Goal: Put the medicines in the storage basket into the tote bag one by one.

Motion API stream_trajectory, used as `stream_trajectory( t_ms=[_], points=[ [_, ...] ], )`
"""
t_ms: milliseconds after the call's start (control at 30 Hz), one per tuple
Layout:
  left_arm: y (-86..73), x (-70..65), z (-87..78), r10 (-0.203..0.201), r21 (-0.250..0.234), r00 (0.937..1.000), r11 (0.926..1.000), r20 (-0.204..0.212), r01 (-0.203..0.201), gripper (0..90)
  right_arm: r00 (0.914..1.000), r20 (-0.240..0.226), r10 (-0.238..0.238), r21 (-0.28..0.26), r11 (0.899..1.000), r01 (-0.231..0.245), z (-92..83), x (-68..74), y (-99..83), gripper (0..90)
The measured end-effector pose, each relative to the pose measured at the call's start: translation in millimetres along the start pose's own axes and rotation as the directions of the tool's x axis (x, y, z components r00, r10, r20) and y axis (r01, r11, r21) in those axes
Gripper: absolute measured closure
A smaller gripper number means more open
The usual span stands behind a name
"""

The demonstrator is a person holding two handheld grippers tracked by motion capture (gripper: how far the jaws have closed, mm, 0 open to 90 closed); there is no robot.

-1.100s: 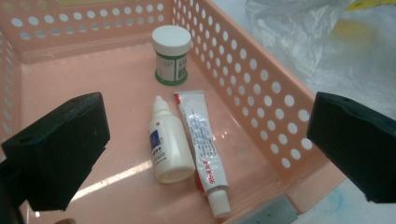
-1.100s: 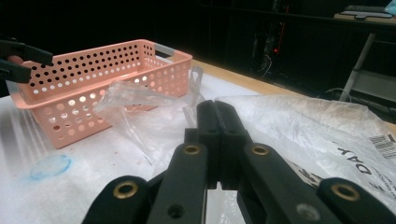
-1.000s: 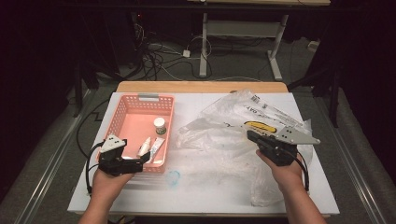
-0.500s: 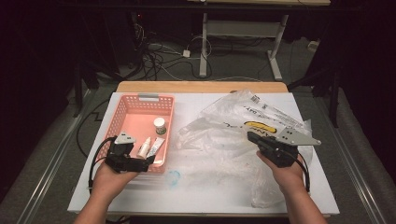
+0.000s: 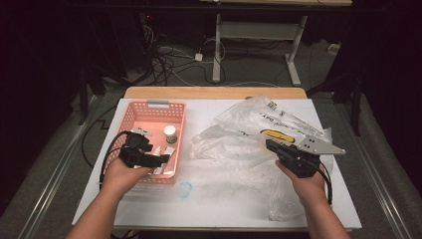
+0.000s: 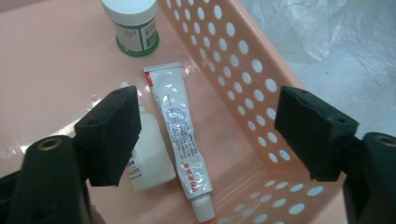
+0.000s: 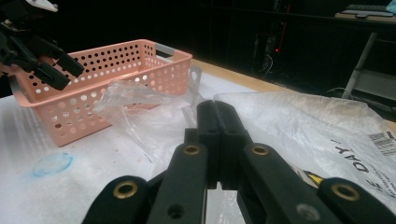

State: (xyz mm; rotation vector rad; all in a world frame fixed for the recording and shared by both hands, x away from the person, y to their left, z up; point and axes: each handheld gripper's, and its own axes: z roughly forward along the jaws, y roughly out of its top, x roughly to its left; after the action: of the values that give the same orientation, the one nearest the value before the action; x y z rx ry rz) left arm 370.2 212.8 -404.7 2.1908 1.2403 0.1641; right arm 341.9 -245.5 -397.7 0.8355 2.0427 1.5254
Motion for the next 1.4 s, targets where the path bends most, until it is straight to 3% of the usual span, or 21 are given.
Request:
stream_trajectory(
  t_ms=[100, 233, 367, 500, 700, 833, 1100, 1400],
  points=[
    [6.1, 3.7, 5.2, -0.010, 0.042, 0.9999, 0.9991, 0.011, 0.010, 27.2, 1.0000, 0.001, 0.010, -0.004, 1.000, -0.010, -0.3, 0.3, 0.7, 90.0],
    [14.4, 8.2, 15.3, -0.009, 0.125, 1.0000, 0.9921, 0.004, 0.008, 33.2, 1.0000, -0.001, -0.001, -0.004, 1.000, 0.001, -0.4, 0.9, 1.2, 90.0],
    [22.9, 9.2, 26.7, 0.003, 0.197, 1.0000, 0.9804, -0.002, -0.002, 36.7, 1.0000, 0.002, 0.000, -0.006, 1.000, 0.000, -1.0, 0.9, 1.5, 90.0],
    [28.7, 9.8, 37.6, 0.020, 0.274, 0.9996, 0.9618, -0.021, -0.014, 40.1, 1.0000, 0.001, 0.001, -0.009, 1.000, -0.001, -2.2, -0.6, 1.5, 90.0],
    [34.6, 10.3, 48.6, 0.000, 0.324, 0.9994, 0.9460, -0.033, 0.011, 43.7, 1.0000, 0.005, 0.001, -0.010, 1.000, -0.001, -2.5, -0.6, 1.7, 90.0],
    [36.3, 11.2, 55.2, -0.002, 0.364, 0.9991, 0.9311, -0.043, 0.018, 44.5, 1.0000, 0.003, -0.002, -0.013, 1.000, 0.002, -2.9, -0.5, 2.4, 90.0],
    [37.0, 11.7, 63.9, -0.014, 0.411, 0.9982, 0.9111, -0.058, 0.036, 48.5, 1.0000, 0.005, -0.002, -0.014, 1.000, 0.002, -3.7, -0.4, 2.8, 90.0],
    [37.9, 9.9, 74.2, 0.005, 0.495, 0.9961, 0.8677, -0.088, 0.039, 53.0, 1.0000, 0.008, -0.004, -0.015, 1.000, 0.004, -3.9, 0.0, 3.1, 90.0]
  ],
)
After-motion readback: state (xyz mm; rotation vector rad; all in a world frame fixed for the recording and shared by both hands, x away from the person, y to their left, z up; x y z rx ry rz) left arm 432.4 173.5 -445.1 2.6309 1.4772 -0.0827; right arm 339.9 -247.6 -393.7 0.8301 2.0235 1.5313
